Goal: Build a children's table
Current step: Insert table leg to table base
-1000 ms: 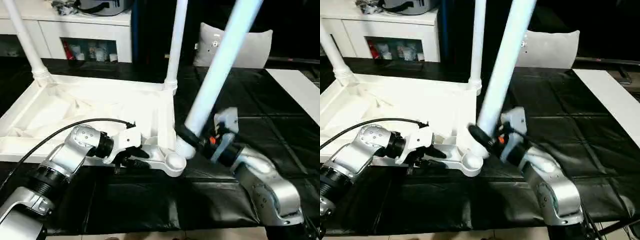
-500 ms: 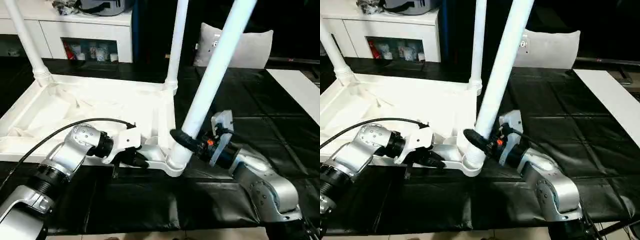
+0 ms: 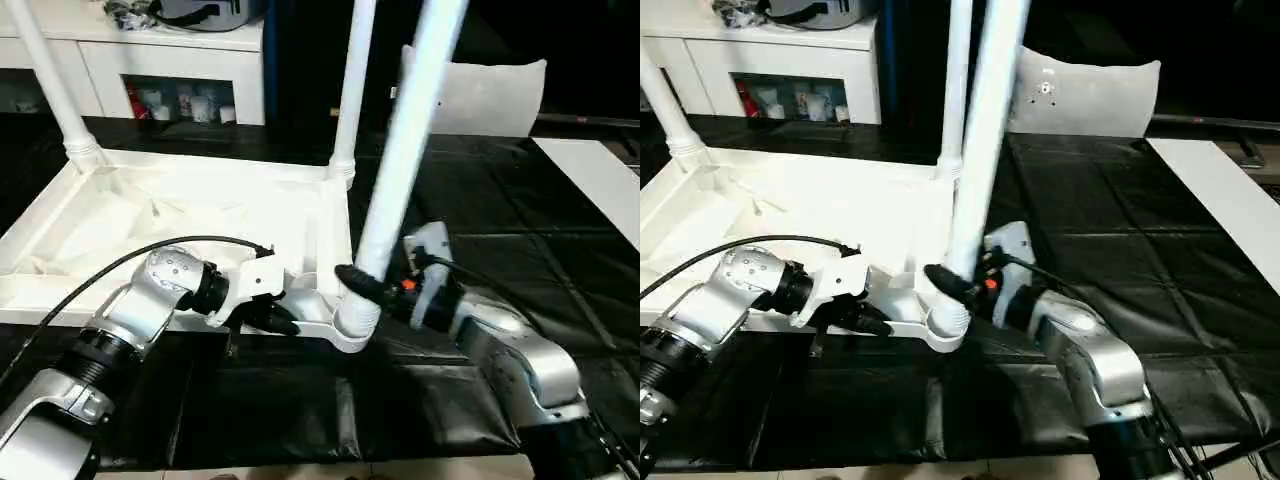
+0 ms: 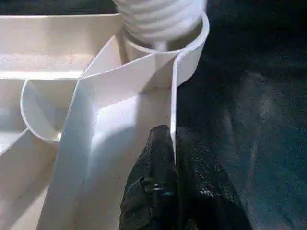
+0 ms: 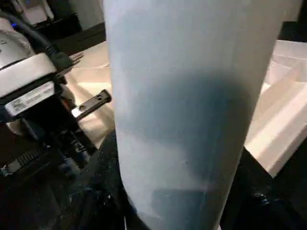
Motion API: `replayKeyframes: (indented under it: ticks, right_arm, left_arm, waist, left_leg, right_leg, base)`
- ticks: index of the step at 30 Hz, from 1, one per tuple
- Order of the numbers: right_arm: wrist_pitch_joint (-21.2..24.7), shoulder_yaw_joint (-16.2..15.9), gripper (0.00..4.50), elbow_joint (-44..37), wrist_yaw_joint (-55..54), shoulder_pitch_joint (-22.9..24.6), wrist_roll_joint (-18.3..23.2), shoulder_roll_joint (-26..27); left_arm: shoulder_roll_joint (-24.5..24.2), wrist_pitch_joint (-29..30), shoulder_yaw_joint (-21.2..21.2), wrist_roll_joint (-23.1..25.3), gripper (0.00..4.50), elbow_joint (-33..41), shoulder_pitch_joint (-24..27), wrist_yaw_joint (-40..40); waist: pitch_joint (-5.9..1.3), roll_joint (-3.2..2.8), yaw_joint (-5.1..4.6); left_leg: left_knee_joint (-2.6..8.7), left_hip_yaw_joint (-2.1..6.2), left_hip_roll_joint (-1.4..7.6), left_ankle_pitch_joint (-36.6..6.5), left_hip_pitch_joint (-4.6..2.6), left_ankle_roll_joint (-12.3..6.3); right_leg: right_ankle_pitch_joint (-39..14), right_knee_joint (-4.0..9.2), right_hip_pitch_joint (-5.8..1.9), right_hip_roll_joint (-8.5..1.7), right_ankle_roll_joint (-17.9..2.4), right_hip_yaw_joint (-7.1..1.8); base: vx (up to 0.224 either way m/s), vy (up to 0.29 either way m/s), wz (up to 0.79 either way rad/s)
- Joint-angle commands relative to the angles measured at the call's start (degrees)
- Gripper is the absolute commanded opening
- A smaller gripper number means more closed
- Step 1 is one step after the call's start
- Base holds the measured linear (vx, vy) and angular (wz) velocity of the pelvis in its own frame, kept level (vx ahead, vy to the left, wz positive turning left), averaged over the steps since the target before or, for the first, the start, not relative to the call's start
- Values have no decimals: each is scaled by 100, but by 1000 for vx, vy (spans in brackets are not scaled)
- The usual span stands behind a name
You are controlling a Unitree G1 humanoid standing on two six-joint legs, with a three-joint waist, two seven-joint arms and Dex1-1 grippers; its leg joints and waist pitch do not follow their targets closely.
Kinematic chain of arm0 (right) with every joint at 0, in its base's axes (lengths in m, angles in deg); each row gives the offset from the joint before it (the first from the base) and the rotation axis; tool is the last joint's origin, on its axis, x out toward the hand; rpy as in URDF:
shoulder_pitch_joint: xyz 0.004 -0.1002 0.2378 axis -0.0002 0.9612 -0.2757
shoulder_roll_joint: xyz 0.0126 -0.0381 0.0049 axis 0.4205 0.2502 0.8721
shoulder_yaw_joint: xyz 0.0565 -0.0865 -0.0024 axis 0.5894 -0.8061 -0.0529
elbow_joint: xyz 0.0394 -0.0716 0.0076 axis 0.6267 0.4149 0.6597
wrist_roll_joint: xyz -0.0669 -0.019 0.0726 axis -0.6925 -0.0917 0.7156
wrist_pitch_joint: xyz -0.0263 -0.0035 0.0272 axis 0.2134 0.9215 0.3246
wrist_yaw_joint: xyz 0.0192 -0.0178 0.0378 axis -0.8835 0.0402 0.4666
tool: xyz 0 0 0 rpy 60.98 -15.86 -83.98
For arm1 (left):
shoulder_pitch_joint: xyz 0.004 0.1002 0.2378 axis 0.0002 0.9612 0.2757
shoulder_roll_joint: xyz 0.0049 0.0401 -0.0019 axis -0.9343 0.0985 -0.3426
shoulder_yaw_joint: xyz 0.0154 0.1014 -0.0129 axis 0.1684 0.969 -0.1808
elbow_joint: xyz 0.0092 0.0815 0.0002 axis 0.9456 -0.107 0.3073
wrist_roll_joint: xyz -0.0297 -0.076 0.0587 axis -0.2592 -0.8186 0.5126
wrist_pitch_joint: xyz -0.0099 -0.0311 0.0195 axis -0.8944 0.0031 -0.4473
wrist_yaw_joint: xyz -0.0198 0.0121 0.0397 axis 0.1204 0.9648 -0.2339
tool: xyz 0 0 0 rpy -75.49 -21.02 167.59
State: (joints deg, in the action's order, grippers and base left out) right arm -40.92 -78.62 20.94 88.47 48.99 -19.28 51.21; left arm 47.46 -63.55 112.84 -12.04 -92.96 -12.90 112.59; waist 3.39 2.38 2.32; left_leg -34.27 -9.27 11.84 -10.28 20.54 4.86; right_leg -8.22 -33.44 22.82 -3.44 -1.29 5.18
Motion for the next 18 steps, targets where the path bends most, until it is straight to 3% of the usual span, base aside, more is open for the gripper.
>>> replayKeyframes:
  ticks: [1,8,15,18]
  right_arm:
    - [-129,-50,189,112,57,-97,-164,-86]
    - [-366,-138,189,446,77,-172,-415,-112]
    - [-585,-1,189,890,98,-265,-361,28]
    - [-552,34,189,1068,309,-274,-220,79]
  left_arm:
    - [84,45,-166,78,0,93,-21,-373]
    - [154,32,-249,22,0,233,76,-397]
    - [61,-9,-160,-31,0,334,131,-141]
    - [92,-36,-187,12,0,276,85,-183]
  waist:
    - [-397,-87,-2]
    - [-392,-81,-21]
    - [-404,-116,-44]
    - [-402,-99,-51]
  left_leg:
    - [435,20,146,-1505,-57,126]
    - [423,21,134,-1491,-58,74]
    - [432,24,145,-1483,-55,70]
    - [425,16,136,-1541,-54,46]
  right_leg:
    - [-2049,382,-285,-446,-880,-301]
    - [-2384,422,-269,-450,-734,-294]
    - [-2029,379,-278,-435,-882,-300]
    - [-2088,391,-288,-444,-917,-299]
  base:
    - [0,0,0]
    - [0,0,0]
    - [0,0,0]
    - [0,0,0]
